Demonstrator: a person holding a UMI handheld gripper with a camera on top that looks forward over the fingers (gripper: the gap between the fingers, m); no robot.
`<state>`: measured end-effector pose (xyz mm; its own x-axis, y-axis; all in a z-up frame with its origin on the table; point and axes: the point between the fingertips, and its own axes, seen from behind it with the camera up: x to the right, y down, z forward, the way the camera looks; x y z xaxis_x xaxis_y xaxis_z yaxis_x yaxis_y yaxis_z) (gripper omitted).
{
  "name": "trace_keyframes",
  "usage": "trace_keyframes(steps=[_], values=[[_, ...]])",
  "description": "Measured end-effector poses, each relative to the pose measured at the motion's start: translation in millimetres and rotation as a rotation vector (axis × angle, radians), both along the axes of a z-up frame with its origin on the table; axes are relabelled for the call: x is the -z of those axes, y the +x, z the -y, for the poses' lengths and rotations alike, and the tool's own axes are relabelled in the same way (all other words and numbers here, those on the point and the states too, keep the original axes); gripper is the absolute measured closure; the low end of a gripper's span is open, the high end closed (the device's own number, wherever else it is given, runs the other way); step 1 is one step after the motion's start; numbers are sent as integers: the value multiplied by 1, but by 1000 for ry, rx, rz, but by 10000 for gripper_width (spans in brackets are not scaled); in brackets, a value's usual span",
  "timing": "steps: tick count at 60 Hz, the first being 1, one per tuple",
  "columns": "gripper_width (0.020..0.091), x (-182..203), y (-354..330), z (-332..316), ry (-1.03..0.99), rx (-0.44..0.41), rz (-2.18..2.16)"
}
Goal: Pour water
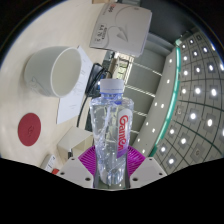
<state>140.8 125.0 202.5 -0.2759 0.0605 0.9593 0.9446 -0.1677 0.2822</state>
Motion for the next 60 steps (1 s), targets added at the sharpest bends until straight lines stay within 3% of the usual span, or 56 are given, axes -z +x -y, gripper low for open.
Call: trace_keyframes(steps=[20, 35, 55, 60], values=[[745, -16, 2, 21, -27, 34, -978], [743, 46, 4, 24, -164, 116, -1561], [732, 132, -6, 31, -294, 174, -1795], [713, 128, -4, 32, -265, 148, -1818]])
